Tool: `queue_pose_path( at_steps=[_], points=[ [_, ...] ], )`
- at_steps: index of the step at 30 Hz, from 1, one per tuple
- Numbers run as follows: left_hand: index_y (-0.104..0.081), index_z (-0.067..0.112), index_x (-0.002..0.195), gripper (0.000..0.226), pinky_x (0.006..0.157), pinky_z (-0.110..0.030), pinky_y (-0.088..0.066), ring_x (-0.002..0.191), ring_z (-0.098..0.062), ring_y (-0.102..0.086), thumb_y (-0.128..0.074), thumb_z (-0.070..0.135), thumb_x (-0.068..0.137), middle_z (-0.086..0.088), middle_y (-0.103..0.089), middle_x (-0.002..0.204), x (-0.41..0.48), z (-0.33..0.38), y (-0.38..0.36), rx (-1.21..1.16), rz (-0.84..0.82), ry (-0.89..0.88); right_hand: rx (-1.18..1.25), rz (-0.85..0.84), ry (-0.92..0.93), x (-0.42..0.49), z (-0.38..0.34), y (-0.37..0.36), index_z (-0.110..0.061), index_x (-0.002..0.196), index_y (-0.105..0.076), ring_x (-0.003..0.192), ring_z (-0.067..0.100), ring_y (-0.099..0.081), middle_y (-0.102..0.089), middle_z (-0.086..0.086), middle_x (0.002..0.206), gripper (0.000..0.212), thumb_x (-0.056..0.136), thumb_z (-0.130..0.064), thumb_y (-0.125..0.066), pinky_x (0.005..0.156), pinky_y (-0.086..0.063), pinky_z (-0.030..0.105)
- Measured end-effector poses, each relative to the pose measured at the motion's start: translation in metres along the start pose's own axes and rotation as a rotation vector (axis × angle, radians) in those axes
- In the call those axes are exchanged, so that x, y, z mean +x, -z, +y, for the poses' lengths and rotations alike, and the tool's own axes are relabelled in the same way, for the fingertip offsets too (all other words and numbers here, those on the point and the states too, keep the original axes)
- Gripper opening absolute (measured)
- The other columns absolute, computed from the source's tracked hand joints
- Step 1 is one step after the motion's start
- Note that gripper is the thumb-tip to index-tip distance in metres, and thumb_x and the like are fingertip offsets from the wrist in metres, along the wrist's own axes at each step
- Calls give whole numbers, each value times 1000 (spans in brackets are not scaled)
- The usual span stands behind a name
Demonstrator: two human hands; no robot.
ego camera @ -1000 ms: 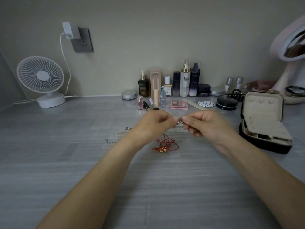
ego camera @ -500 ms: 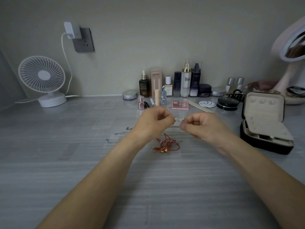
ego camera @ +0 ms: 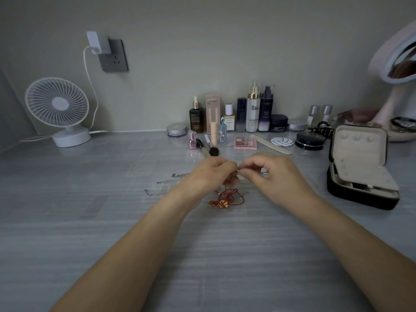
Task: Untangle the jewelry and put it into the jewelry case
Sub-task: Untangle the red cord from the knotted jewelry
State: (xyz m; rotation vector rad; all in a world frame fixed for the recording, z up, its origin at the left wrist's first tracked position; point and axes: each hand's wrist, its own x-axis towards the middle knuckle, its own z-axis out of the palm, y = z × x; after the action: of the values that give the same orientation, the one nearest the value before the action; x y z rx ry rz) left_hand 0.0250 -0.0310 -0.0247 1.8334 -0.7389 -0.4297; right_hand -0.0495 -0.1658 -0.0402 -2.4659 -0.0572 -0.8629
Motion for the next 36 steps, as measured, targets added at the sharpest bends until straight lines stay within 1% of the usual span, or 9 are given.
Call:
queue_pose_path(
  at_steps=[7, 11, 17, 19, 23, 26, 30, 33, 36],
  points=[
    [-61, 18, 65, 44, 67, -28, -35, 61, -11, -49, -39, 39, 96, 3, -56, 61, 7, -8, 11, -13, -24, 36, 561, 0, -299, 6, -1, 9, -16, 75, -59, 64, 2, -63, -67, -5, 68, 18, 90, -8, -54, 68, -49, 12],
    [-60, 19, 62, 39, 67, -27, -34, 65, -13, -48, -47, 38, 93, 1, -55, 64, 7, -11, 16, -51, -29, 22, 718, 11, -371, 10, -6, 18, -12, 77, -60, 66, 9, -63, -61, -6, 52, 19, 92, -7, -51, 70, -51, 17],
    [-67, 21, 79, 6, 67, -8, -46, 70, 0, -56, -66, 19, 85, 10, -64, 74, 8, -15, 18, 44, -71, -88, 681, -3, -404, 28, -24, 35, -12, 73, -56, 53, 12, -48, -45, -8, 48, 22, 94, -10, -48, 62, -45, 24],
    [-69, 20, 83, 8, 68, -8, -46, 71, 0, -57, -65, 14, 85, 10, -65, 77, 9, -16, 20, 46, -65, -102, 618, -20, -402, 33, -30, 36, -12, 75, -57, 49, 9, -43, -43, -11, 46, 22, 94, -12, -47, 59, -42, 23],
    [-68, 19, 83, 14, 53, -5, -39, 60, 4, -52, -62, 7, 86, 9, -61, 74, 8, -12, 24, 2, -2, -160, 625, -14, -381, 43, -43, 36, -14, 70, -54, 45, 8, -32, -37, -11, 45, 27, 95, -10, -46, 52, -33, 23],
    [-66, 19, 84, 12, 52, -3, -39, 66, 2, -54, -60, 9, 88, 8, -61, 78, 8, -11, 25, -36, 11, -155, 658, -18, -380, 47, -50, 39, -14, 71, -54, 47, 10, -30, -35, -6, 50, 26, 95, -11, -46, 54, -33, 24],
    [-66, 7, 96, 11, 51, -3, -39, 58, 10, -58, -60, 5, 87, 6, -63, 77, 8, -12, 21, -53, -32, -128, 681, -20, -406, 50, -56, 42, -15, 74, -56, 43, 11, -34, -50, -2, 54, 23, 95, -14, -47, 54, -42, 24],
    [-67, 12, 88, 10, 61, -8, -46, 69, -1, -59, -63, 4, 85, 4, -64, 78, 9, -15, 19, -43, -72, -111, 671, -29, -412, 50, -61, 46, -13, 81, -56, 35, 7, -29, -70, 3, 74, 19, 96, -16, -45, 48, -46, 21],
    [-68, 10, 90, 9, 66, -7, -48, 70, 2, -61, -65, 4, 83, 5, -66, 80, 8, -14, 19, -35, -104, -120, 617, -22, -393, 50, -64, 49, -12, 85, -55, 31, 6, -24, -74, 1, 88, 18, 97, -17, -42, 45, -42, 20]
  ],
)
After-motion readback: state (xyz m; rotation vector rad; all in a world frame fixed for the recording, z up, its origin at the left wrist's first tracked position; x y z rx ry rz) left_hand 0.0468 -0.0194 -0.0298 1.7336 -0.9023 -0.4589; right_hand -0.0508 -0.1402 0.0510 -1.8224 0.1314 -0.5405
